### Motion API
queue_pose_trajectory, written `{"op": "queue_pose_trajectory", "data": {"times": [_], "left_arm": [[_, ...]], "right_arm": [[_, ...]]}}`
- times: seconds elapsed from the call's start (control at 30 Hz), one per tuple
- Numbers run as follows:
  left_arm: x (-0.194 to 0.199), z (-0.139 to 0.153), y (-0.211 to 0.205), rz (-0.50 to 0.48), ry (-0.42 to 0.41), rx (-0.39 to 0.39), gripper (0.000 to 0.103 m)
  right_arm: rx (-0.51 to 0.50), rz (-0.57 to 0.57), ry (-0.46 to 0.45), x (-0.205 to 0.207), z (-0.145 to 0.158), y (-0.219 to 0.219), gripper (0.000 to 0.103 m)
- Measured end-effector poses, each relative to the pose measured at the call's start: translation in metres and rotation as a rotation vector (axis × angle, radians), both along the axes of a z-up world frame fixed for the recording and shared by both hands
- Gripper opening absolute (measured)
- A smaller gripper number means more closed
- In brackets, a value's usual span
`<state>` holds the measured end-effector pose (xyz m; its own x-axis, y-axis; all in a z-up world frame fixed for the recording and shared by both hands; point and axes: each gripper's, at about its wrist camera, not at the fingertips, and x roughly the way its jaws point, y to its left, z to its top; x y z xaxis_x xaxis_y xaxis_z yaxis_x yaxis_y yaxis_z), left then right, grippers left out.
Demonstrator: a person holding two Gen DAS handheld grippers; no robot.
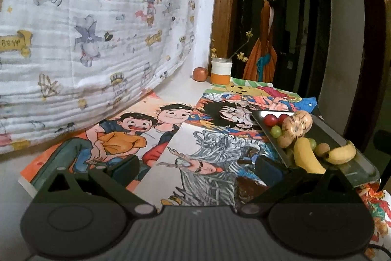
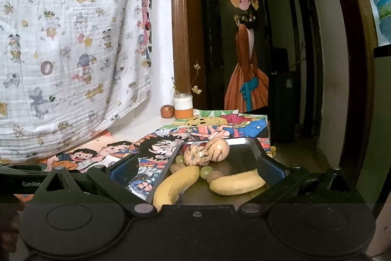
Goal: Organize fruits
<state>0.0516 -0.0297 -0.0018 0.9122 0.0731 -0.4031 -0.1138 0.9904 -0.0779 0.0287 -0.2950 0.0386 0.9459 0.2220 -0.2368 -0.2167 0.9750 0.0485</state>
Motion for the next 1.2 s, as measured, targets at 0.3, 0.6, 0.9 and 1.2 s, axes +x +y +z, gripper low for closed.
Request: {"op": "queue_pose_trajectory", "data": {"times": [0.3, 0.6, 0.9, 1.2], "left_arm": [[-0.006, -0.002, 0.0, -0.027, 0.019, 0.012, 0.103], [-0.018, -0.004, 0.004, -0.044, 0.031, 0.012, 0.103], [-0.028, -0.005, 0.007, -0.044, 0.035, 0.044, 0.103], [-0.04, -0.007, 0.016, -0.041, 0.029, 0.023, 0.103]], "right_arm": [[0.009, 0.013, 0.012, -0.014, -0.007, -0.001, 0.103], [-0.009, 0.022, 0.035, -0.03, -0.017, 0.003, 0.103], [-0.016, 0.026, 0.064, -0.036, -0.021, 0.008, 0.103], [-0.022, 0.031, 0.061, -0.044, -0.02, 0.011, 0.103]]}}
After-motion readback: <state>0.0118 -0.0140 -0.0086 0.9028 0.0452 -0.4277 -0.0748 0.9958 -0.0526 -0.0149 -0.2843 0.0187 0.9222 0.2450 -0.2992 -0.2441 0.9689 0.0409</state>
